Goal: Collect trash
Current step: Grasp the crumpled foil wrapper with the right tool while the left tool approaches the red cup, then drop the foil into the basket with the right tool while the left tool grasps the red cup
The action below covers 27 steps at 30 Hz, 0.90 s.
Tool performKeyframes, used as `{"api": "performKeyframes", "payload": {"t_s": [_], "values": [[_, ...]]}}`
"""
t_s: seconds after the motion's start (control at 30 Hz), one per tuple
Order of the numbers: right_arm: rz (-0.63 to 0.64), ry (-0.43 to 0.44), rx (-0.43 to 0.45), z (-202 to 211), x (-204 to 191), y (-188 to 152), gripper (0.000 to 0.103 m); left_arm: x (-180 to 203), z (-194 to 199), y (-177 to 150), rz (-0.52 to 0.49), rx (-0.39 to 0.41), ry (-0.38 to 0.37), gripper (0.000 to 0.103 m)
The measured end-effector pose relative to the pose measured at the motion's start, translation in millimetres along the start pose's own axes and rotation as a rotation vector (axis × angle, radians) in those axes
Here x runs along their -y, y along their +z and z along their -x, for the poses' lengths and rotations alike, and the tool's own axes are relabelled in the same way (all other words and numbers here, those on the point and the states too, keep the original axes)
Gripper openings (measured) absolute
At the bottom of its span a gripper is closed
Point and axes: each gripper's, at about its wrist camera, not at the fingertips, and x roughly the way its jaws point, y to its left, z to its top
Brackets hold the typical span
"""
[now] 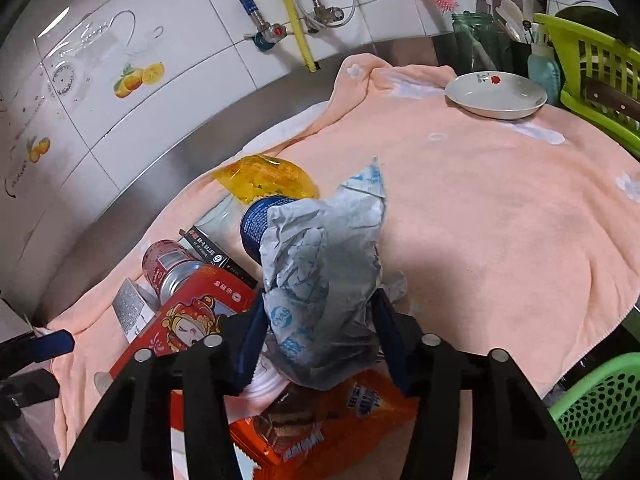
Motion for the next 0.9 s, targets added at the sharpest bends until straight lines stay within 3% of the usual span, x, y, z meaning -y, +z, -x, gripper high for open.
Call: {"api": "performKeyframes", "payload": {"t_s": [0.23,0.5,0.9], "values": [[-0.010,0.022,0.039,25,2,-4,0.038,9,-4,3,-0.015,-0.001,-0.001,0.063],[-0.026,0.033,0.121,75,10,-17,0.037,19,-24,21,-0.024,-0.014,0.024,0.063],[-0.054,-0.103,0.123,147,58,-70,0.037,21,-79,41,-0.014,-0.138,0.044,0.063]]}}
